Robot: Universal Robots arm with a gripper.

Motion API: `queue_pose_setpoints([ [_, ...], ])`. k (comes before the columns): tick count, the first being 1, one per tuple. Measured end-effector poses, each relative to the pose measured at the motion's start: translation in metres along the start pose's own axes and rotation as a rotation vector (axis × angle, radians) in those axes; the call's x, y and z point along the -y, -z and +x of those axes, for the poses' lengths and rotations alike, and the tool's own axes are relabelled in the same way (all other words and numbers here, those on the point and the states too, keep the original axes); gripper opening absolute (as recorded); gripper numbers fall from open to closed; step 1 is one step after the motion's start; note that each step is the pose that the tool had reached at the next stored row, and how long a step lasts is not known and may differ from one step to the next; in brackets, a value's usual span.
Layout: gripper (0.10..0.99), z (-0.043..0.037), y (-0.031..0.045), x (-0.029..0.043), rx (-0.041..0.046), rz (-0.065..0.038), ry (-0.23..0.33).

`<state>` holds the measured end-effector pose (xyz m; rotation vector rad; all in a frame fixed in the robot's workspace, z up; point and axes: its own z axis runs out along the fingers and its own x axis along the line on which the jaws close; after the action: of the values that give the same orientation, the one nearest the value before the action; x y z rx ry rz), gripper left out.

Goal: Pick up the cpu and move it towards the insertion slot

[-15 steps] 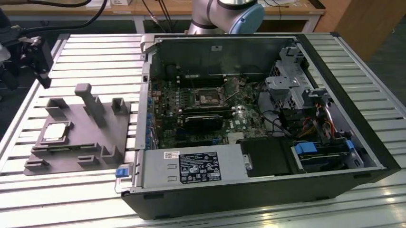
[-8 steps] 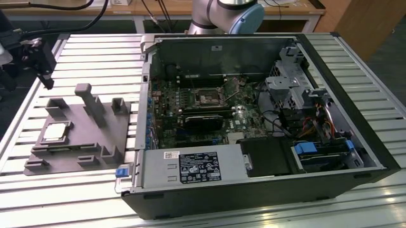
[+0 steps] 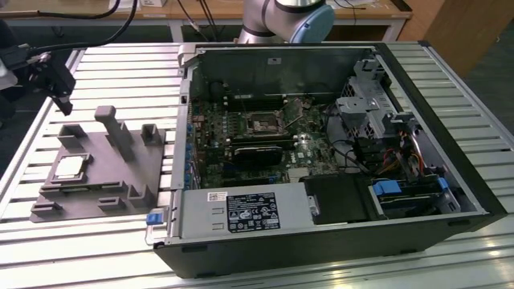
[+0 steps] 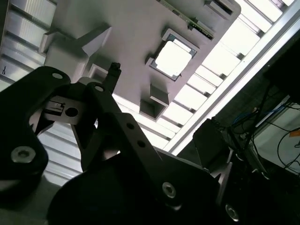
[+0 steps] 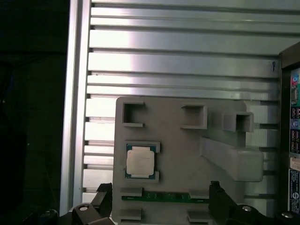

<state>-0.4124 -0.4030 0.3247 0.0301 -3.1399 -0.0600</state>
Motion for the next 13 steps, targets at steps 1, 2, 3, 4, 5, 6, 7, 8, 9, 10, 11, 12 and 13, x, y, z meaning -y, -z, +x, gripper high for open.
queue_pose_setpoints([
  [1, 0.898, 0.0015, -0.0015, 0.0004, 0.0000, 0.000, 0.000],
  [2, 0.898, 0.0033, -0.0032, 0.0009, 0.0001, 0.000, 0.000],
  [3, 0.898, 0.0041, -0.0051, 0.0013, 0.0003, 0.000, -0.001],
  [4, 0.898, 0.0053, -0.0069, 0.0015, 0.0002, 0.000, -0.004],
  [5, 0.898, 0.0065, -0.0086, 0.0016, 0.0001, 0.000, -0.006],
  [6, 0.898, 0.0075, -0.0104, 0.0017, 0.0002, 0.000, -0.007],
  [7, 0.898, 0.0077, -0.0123, 0.0019, 0.0002, 0.000, -0.007],
  [8, 0.898, 0.0080, -0.0140, 0.0021, 0.0002, 0.000, -0.007],
  [9, 0.886, 0.0086, -0.0158, 0.0023, 0.0002, 0.000, -0.007],
  [10, 0.886, 0.0091, -0.0176, 0.0026, 0.0002, 0.000, -0.007],
  [11, 0.812, 0.0095, -0.0195, 0.0029, 0.0003, 0.000, -0.007],
  [12, 0.812, 0.0099, -0.0213, 0.0030, 0.0003, 0.000, -0.007],
  [13, 0.812, 0.0105, -0.0232, 0.0032, 0.0002, 0.000, -0.007],
])
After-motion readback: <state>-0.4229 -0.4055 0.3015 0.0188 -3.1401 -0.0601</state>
